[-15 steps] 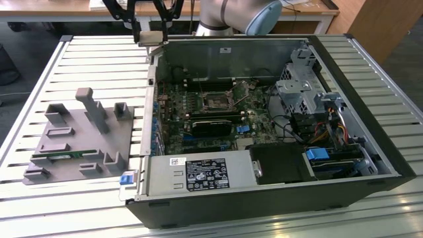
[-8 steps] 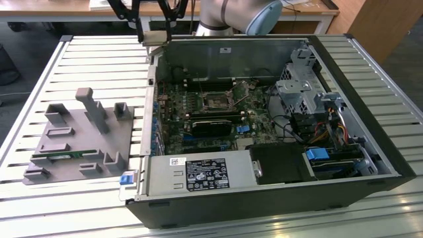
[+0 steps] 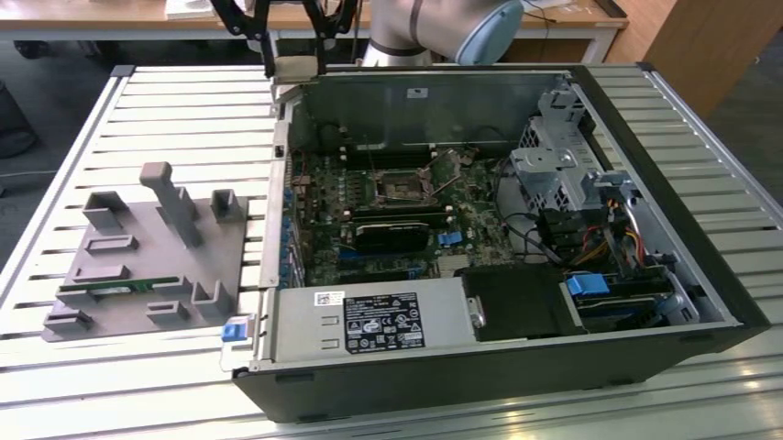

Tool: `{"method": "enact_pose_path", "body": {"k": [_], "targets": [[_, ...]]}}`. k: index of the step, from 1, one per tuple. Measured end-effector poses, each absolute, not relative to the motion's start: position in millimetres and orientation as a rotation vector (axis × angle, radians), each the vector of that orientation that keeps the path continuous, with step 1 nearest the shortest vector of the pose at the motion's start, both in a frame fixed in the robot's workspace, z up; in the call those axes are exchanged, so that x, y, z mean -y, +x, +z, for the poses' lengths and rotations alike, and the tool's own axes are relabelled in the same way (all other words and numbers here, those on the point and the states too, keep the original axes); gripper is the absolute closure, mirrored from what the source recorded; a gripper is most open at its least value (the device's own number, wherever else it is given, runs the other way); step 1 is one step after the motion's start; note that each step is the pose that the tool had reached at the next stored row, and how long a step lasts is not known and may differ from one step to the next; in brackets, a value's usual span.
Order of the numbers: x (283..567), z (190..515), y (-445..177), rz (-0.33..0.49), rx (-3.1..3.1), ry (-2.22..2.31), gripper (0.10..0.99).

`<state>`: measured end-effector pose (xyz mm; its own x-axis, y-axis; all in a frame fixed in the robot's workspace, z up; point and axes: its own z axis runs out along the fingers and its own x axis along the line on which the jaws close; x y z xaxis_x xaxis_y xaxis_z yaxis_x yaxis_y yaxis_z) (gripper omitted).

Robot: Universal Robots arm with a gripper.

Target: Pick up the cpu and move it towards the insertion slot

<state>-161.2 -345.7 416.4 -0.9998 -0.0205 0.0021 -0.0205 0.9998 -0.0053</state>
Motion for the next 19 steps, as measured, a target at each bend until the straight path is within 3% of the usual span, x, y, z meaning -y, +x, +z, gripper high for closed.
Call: {"method": "enact_pose_path", "body": {"k": [19], "targets": [[344.8, 416.4, -146.5, 0.008, 3.139, 0.032, 0.545]]}}
